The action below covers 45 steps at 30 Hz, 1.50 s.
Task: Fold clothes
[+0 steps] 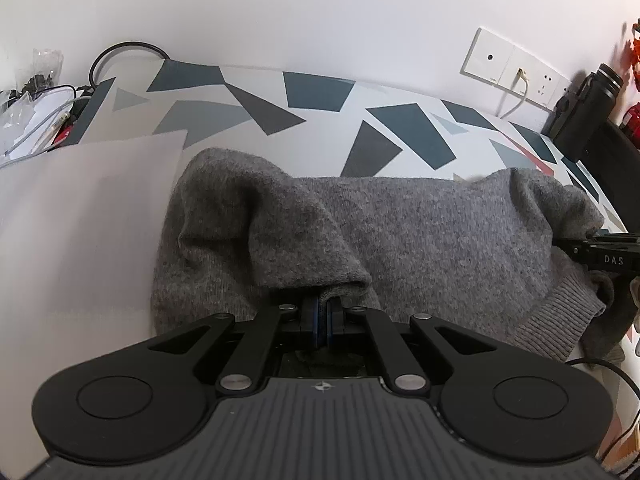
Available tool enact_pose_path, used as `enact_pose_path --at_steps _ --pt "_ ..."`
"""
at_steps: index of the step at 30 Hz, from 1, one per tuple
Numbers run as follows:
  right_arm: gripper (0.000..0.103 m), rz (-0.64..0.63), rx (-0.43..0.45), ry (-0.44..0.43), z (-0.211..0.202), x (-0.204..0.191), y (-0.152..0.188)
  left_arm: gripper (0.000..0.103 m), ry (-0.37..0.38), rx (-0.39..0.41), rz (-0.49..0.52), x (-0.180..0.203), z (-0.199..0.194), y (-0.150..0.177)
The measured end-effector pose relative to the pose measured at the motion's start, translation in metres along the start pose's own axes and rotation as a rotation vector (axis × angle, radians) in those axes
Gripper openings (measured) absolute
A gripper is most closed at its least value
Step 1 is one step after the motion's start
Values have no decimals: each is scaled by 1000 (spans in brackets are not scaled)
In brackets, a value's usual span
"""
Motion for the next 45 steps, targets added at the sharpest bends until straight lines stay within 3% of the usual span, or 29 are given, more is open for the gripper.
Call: enact_pose_path --at_steps 14,17,20,25,29,32,35,36,37,38,39,41,45 --pt "13 112 -88 -36 -25 2 36 4 54 -58 -48 -1 -22 29" --pt "24 134 -92 -59 -32 2 37 9 66 -76 -54 -2 -24 26" --pt "42 141 -95 -88 -41 -1 38 21 101 -88 -79 -3 -32 24" --pt "45 153 -101 -136 -58 -6 40 29 169 -120 -117 2 -42 31" --pt "42 170 -108 -131 -57 -8 45 29 168 -138 -131 5 -40 32" --pt "39 187 -98 -123 -58 -6 44 37 190 -140 -134 8 -44 29" --pt "33 215 -74 -107 -62 3 39 38 205 -144 -146 10 -47 28" --pt "27 226 -65 -102 -63 6 38 38 205 -140 -150 10 -48 29" --pt "20 235 -61 -99 -63 9 37 35 193 -131 -145 9 -48 28" --pt "16 243 -61 -98 -63 12 37 16 177 -118 -137 9 -48 28" --pt "13 247 -66 -101 -63 13 38 10 162 -110 -129 9 -48 28" --pt "11 224 -75 -102 -64 11 39 4 168 -94 -120 12 -51 25" --pt "8 173 -50 -108 -74 5 28 4 220 -36 -120 15 -69 1"
Point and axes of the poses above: each gripper's, at about its wrist camera, not at the fingertips, and z roughly the way its jaws point, x to its right, y to its underside, the point moved 10 cm from there along z, roughly the way its jaws point, and after that the axes turned 2 degrees about -z, right-handed, at the moved point
